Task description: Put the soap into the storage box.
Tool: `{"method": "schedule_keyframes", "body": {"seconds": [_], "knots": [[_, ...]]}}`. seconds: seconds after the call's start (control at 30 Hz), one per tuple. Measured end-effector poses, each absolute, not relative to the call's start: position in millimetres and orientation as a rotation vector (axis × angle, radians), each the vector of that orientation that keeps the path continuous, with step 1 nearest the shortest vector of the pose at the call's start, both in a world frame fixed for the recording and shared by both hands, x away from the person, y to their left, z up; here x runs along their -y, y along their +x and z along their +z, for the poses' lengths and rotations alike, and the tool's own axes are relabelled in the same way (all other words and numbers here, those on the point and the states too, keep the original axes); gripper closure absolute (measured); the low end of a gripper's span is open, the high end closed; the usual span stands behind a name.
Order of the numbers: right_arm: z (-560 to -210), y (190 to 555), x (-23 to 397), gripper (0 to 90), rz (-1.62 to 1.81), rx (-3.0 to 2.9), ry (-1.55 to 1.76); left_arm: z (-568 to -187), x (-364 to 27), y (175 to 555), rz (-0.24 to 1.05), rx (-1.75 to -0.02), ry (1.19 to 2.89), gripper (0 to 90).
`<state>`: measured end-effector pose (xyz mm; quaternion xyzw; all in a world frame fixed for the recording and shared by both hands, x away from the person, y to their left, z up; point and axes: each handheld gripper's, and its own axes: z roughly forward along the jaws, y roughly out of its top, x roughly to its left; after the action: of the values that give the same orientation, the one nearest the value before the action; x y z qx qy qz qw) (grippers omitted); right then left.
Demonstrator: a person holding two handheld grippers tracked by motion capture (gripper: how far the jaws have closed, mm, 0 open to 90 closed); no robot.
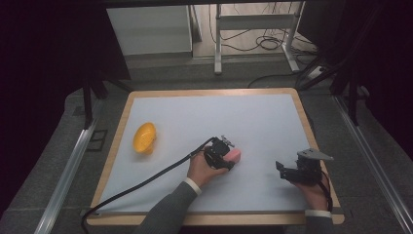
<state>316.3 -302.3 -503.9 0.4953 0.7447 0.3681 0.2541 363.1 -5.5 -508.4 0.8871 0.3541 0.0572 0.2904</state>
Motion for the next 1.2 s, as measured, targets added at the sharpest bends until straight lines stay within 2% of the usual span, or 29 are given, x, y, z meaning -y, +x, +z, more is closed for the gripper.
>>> {"method": "schedule_keyframes", "body": {"seconds": [0.07,0.17,0.47,1.2], "knots": [[-504,316,303,8.6,1.002,-2.02,1.344,-508,6,363,0.148,-0.936,2.368,59.2],[-504,316,302,8.6,1.001,-2.019,1.341,-508,5,363,0.148,-0.941,2.364,59.8],[-503,316,302,8.6,0.999,-2.015,1.338,-505,1,366,0.135,-0.939,2.349,60.2],[-503,316,302,8.6,1.0,-2.013,1.338,-480,-11,354,0.221,-0.881,2.289,60.3]]}}
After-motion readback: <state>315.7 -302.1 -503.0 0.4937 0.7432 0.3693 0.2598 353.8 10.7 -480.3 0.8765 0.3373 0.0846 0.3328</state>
